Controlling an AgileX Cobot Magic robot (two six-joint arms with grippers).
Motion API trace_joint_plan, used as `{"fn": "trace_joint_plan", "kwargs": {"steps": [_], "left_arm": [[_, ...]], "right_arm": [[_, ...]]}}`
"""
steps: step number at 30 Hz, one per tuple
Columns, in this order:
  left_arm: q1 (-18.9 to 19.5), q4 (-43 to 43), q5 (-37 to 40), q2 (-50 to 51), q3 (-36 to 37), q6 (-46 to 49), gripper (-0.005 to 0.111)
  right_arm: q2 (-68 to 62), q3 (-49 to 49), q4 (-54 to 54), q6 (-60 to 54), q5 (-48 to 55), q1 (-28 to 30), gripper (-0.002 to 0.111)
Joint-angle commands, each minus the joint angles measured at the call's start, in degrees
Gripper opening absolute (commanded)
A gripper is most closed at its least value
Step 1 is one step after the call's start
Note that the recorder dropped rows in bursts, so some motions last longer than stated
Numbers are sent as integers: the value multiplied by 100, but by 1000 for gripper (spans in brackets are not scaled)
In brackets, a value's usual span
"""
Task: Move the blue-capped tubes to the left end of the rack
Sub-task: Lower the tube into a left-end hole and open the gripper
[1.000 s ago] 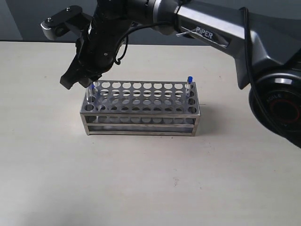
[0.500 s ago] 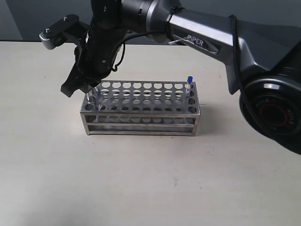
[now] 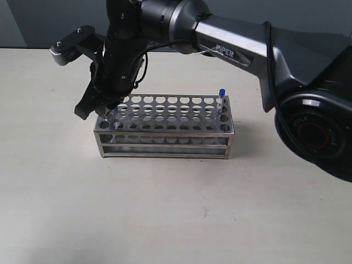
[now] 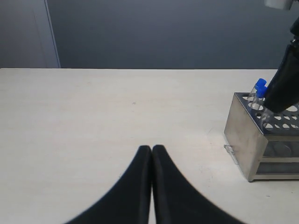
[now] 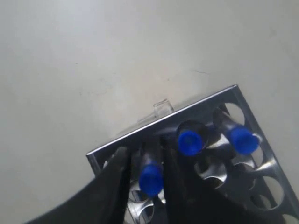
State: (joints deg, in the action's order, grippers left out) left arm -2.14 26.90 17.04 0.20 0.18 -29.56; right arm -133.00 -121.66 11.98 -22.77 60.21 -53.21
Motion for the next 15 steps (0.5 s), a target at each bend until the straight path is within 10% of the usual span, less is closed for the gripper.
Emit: {"fn": "trace_joint_plan", "kwargs": {"steps": [1, 15], "left_arm": [[-36, -6, -43, -20, -18, -3, 1], [-36, -28, -30, -20, -18, -3, 1]], "right_arm": [[-30, 19, -10, 48, 156, -13, 38], [825, 19, -981, 809, 848, 67, 35]]}}
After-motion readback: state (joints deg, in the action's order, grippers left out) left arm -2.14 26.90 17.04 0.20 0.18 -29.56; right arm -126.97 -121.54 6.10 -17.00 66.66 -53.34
